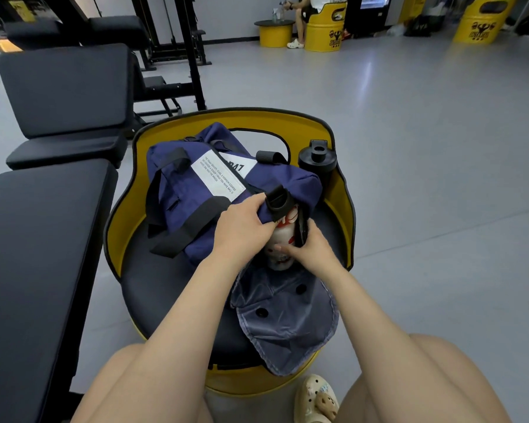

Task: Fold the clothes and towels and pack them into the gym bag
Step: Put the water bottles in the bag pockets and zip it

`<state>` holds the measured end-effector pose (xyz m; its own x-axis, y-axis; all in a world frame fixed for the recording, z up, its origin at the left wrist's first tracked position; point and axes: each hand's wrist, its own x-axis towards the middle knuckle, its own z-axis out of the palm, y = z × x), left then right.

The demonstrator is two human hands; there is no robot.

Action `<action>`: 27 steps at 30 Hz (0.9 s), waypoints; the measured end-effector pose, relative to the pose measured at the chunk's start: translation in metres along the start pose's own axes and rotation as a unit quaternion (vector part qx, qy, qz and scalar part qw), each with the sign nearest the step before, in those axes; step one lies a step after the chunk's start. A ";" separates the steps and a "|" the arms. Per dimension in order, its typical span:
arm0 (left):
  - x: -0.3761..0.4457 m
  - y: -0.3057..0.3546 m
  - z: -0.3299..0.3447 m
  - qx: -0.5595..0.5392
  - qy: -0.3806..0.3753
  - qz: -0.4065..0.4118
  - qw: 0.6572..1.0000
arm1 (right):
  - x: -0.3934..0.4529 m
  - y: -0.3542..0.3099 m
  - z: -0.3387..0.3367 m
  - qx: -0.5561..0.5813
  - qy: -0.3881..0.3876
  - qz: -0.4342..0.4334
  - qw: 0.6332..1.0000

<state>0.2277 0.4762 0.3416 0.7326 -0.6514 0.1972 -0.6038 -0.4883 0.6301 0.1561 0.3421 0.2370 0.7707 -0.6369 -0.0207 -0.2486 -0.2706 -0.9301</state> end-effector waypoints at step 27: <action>0.021 -0.014 0.026 0.048 0.044 0.141 0.988 | 0.108 -0.023 -0.058 -0.161 0.217 -0.027 0.963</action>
<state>0.2430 0.4541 0.3178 0.5524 -0.7186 0.4225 -0.8122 -0.3498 0.4669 0.2110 0.2376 0.2777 0.4881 -0.8379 0.2443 -0.4376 -0.4771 -0.7622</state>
